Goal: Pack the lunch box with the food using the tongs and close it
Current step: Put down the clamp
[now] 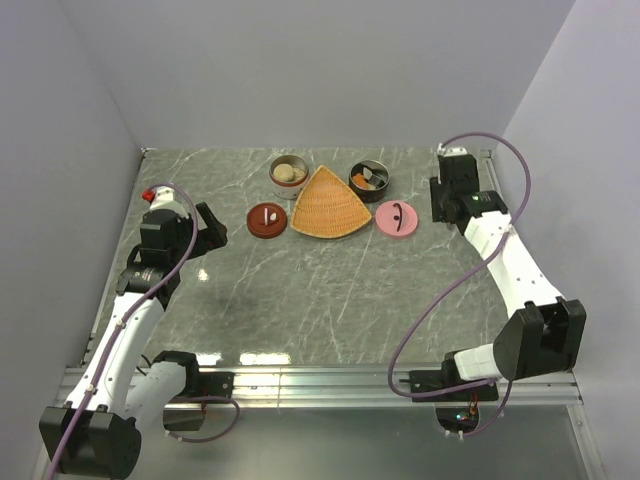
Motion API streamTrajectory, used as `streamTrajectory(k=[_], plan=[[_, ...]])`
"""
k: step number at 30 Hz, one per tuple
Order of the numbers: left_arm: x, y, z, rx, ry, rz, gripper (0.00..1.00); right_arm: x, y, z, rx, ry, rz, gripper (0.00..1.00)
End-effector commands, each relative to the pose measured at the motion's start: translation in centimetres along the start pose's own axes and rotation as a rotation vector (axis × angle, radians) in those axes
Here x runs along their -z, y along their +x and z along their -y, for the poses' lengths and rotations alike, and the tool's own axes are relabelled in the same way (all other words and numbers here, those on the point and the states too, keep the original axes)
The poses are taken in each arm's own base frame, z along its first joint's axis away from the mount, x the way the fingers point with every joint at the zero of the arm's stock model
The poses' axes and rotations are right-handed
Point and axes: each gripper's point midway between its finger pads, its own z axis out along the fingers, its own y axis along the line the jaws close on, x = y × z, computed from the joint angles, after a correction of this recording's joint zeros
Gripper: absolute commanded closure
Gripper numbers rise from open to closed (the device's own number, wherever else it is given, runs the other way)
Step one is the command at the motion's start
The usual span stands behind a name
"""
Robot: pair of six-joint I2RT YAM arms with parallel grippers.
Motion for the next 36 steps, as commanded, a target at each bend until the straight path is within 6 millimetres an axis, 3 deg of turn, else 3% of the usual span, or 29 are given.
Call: streamTrajectory(k=[1,8,16,27,28,36], plan=[[-0.1,-0.7,0.7,0.005,0.031,0.031,0.01,0.0,0.0,0.5,-0.011,-0.014,0.06,0.54],[-0.1,-0.7,0.6,0.001,0.03,0.03,0.01,-1.9,5.4,0.0,-0.001,-0.026,-0.032,0.54],[-0.3,-0.7,0.7,0.0,0.031,0.031,0.01,-3.3,7.9,-0.5,0.0,-0.037,-0.076,0.49],[-0.1,-0.7,0.6,-0.007,0.026,0.03,0.01,-9.0,8.1,-1.3,0.012,-0.033,-0.258,0.49],[-0.1,-0.6,0.6,-0.007,0.025,0.027,0.01,-9.3,7.3,-0.9,0.004,-0.026,-0.251,0.49],[-0.3,-0.8,0.3,-0.016,0.009,0.021,0.01,-12.9,6.7,0.1,-0.025,-0.006,-0.312,0.49]])
